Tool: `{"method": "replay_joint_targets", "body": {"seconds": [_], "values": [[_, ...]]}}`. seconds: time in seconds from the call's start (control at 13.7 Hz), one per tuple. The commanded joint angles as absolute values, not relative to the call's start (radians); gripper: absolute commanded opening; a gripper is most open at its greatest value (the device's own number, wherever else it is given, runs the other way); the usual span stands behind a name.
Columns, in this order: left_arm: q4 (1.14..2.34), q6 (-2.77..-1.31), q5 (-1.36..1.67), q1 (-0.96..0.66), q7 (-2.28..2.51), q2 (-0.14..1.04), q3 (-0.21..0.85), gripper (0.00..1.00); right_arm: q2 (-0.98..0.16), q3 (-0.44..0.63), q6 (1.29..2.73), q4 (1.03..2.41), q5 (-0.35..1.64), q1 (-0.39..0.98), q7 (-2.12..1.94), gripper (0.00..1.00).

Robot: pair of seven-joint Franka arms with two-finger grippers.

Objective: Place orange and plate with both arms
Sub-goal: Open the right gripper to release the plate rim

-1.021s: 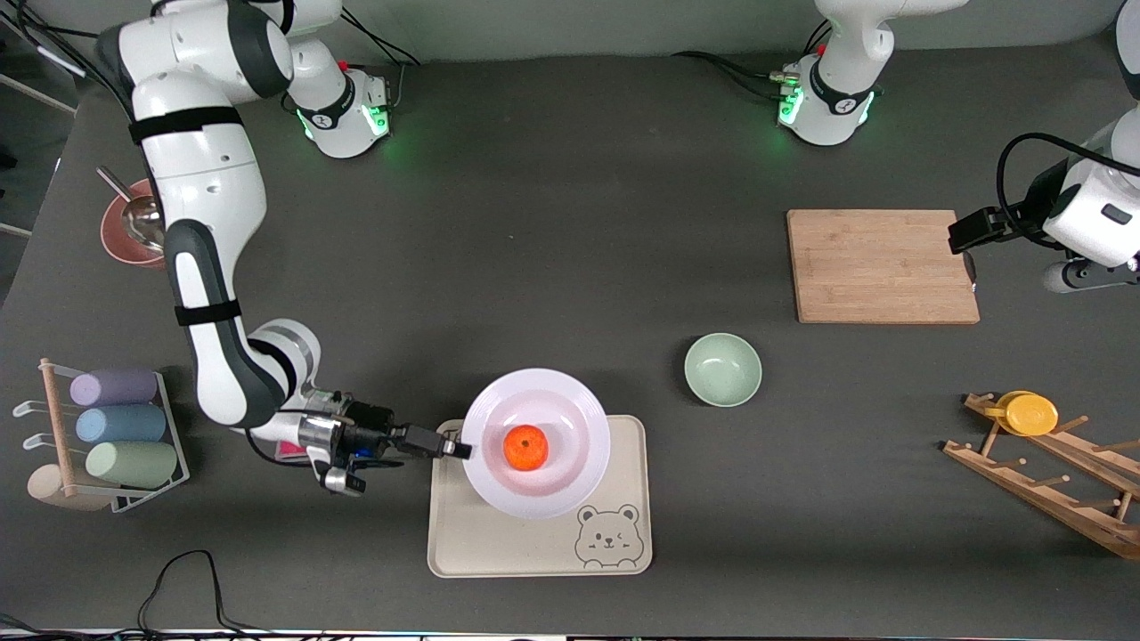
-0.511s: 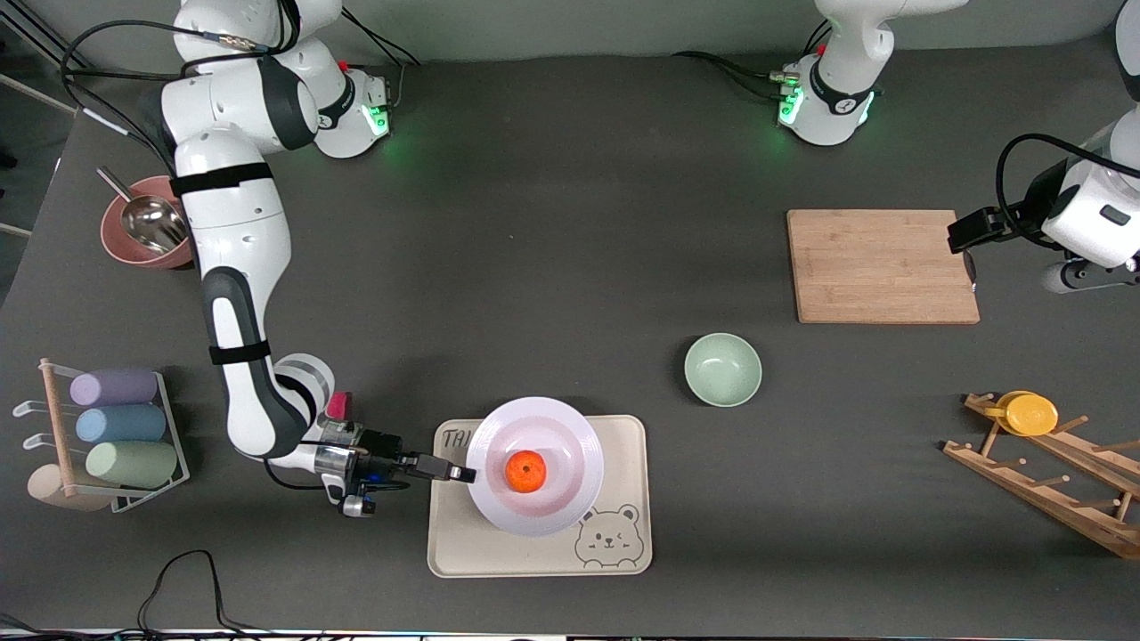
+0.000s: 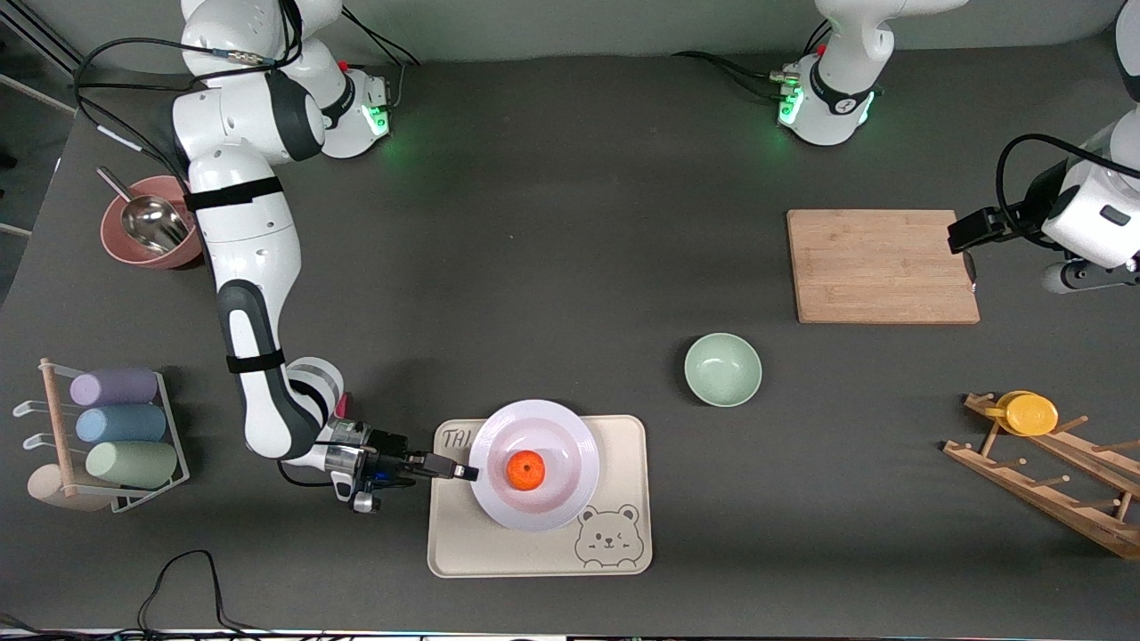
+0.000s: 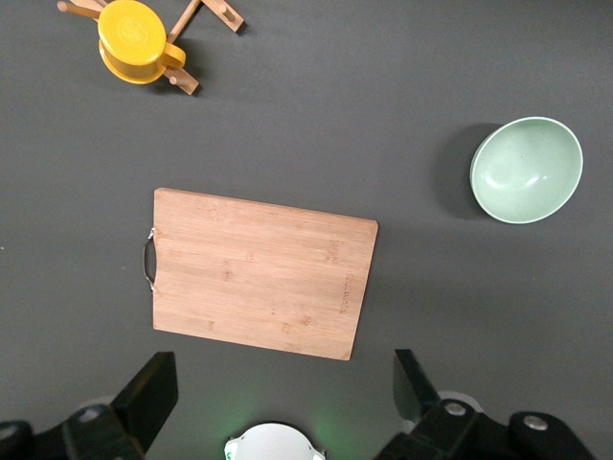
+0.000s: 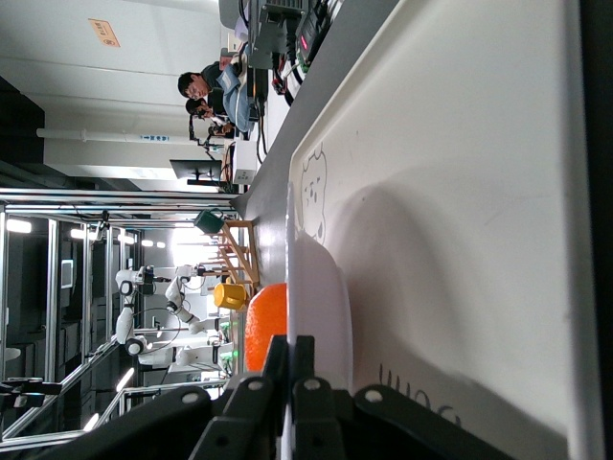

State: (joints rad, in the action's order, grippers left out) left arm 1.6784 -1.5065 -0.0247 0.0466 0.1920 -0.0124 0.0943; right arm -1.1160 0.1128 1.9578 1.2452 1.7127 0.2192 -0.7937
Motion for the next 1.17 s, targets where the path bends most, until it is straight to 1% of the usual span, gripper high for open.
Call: {"method": "replay_joint_targets", "body": {"seconds": [0.0, 0.22, 0.36, 0.58, 0.8, 0.95, 1.09], "values": [[1.671, -1.493, -0.037, 0.051, 0.189, -0.014, 0.097, 1.00, -1.135, 0.115, 1.956, 1.218, 1.694, 0.219, -0.788, 0.52], [1.671, -1.493, -0.035, 0.055, 0.189, -0.012, 0.097, 1.00, -1.132, 0.117, 1.974, 1.215, 1.643, 0.218, -0.776, 0.71], [1.672, -1.493, -0.037, 0.055, 0.189, -0.014, 0.097, 1.00, -1.118, 0.120, 1.990, 1.213, 1.559, 0.215, -0.767, 0.71], [1.671, -1.493, -0.034, 0.055, 0.189, -0.014, 0.097, 1.00, -1.082, 0.153, 1.990, 1.223, 1.490, 0.213, -0.715, 0.71], [1.671, -1.493, -0.032, 0.055, 0.189, -0.014, 0.097, 1.00, -0.991, 0.164, 1.982, 1.233, 1.260, 0.195, -0.531, 0.71], [1.671, -1.493, -0.032, 0.057, 0.189, -0.012, 0.097, 1.00, -0.887, 0.164, 1.968, 1.299, 1.084, 0.189, -0.480, 0.75], [1.671, -1.485, -0.032, 0.057, 0.187, -0.011, 0.097, 1.00, -0.780, 0.164, 1.930, 1.371, 0.915, 0.177, -0.474, 0.88]]}}
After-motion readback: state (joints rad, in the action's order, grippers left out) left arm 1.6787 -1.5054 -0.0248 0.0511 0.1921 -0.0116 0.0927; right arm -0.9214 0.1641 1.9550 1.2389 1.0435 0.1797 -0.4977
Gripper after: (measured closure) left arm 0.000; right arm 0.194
